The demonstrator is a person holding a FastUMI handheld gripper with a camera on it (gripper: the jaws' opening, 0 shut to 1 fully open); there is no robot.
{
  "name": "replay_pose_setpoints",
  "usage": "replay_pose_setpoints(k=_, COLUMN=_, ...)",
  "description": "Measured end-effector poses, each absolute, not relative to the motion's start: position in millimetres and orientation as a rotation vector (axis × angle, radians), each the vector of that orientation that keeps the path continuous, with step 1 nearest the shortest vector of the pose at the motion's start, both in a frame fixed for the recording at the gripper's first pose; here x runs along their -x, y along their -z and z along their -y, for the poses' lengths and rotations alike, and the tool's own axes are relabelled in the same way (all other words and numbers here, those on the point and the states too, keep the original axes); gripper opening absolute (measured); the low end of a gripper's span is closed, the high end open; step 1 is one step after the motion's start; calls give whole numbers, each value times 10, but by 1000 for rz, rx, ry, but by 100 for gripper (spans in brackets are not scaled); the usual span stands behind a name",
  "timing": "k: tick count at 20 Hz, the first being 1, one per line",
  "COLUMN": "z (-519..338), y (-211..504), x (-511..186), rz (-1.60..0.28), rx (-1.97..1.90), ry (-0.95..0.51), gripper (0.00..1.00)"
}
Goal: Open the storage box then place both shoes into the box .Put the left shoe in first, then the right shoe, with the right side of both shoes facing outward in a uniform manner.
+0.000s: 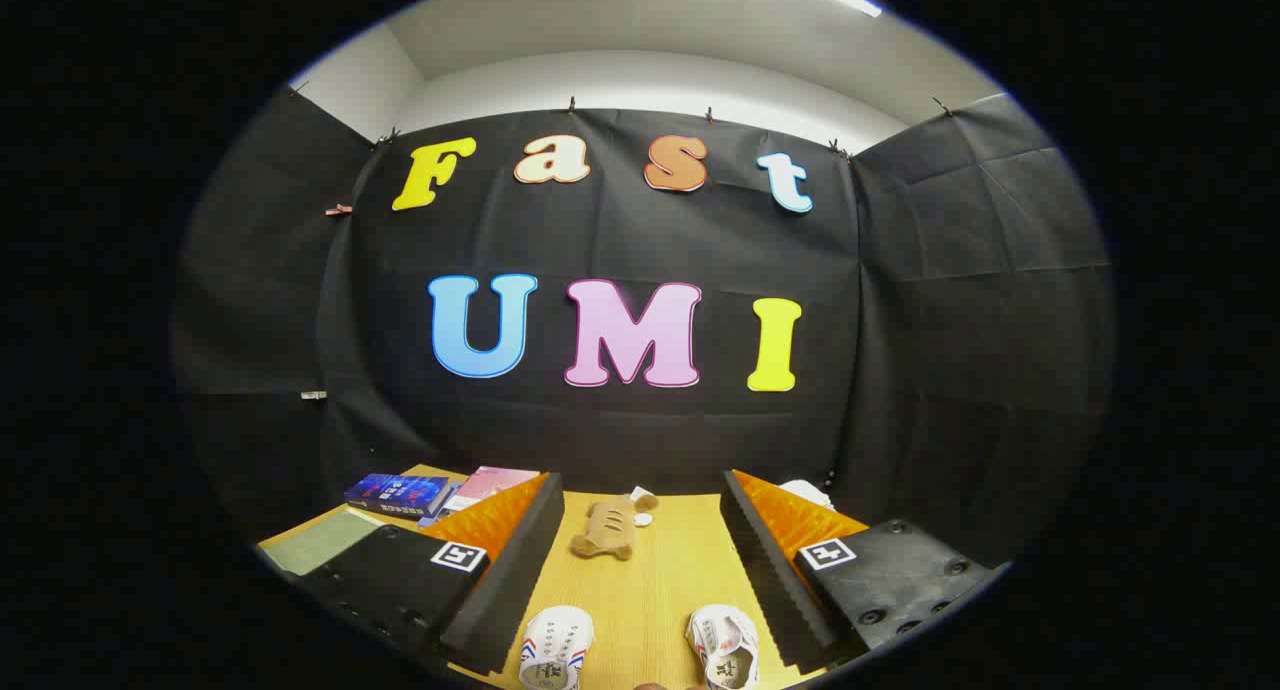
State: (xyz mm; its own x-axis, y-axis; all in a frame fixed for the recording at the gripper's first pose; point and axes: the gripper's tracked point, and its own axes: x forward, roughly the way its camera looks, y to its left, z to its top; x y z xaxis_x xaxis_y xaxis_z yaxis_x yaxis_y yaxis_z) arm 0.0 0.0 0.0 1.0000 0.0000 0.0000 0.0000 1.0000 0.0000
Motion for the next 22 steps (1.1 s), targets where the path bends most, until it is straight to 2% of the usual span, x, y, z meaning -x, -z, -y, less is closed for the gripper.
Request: replay_pose_setpoints(k=22, z=77, y=86, x=64, rz=-37, rx=4, ry=-2, gripper=97)
